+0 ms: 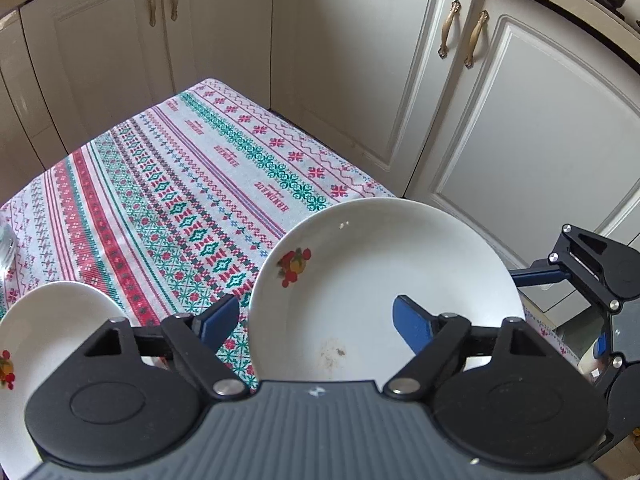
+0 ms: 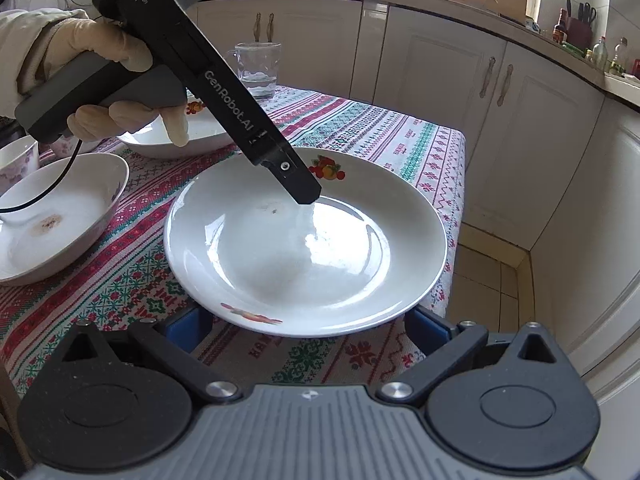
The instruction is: Organize plates and bowls
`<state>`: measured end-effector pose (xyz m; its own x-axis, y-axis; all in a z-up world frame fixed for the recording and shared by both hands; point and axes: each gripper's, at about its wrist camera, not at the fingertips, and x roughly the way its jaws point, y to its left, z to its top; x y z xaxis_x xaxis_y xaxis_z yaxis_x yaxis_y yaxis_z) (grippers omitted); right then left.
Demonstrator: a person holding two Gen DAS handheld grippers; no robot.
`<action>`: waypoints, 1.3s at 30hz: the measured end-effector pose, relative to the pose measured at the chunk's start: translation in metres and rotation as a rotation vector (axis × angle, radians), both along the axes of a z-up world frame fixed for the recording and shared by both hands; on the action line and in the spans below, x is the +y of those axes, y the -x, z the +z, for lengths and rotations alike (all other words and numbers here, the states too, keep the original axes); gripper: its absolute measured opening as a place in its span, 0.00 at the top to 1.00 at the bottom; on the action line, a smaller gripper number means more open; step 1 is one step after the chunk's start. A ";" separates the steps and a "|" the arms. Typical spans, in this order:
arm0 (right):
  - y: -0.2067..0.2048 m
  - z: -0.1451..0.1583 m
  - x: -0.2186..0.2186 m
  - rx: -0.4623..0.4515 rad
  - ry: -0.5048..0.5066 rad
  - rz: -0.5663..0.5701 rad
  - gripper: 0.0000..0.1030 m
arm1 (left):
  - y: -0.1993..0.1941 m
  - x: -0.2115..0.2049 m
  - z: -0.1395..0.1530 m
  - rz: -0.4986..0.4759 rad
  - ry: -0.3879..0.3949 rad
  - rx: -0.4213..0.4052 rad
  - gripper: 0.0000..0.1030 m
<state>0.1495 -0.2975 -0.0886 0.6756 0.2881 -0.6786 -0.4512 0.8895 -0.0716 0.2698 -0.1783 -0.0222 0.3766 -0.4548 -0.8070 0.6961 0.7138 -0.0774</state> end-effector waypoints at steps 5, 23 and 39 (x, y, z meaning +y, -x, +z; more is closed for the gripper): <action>0.020 0.012 0.002 -0.022 -0.003 -0.018 0.00 | 0.022 0.017 0.026 0.014 0.019 -0.052 0.18; 0.089 0.051 0.039 -0.140 -0.114 -0.078 0.00 | 0.184 0.100 0.058 0.128 0.074 -0.332 0.07; 0.105 0.024 0.068 -0.063 -0.227 -0.129 0.00 | 0.259 0.182 -0.005 0.356 0.112 -0.254 0.06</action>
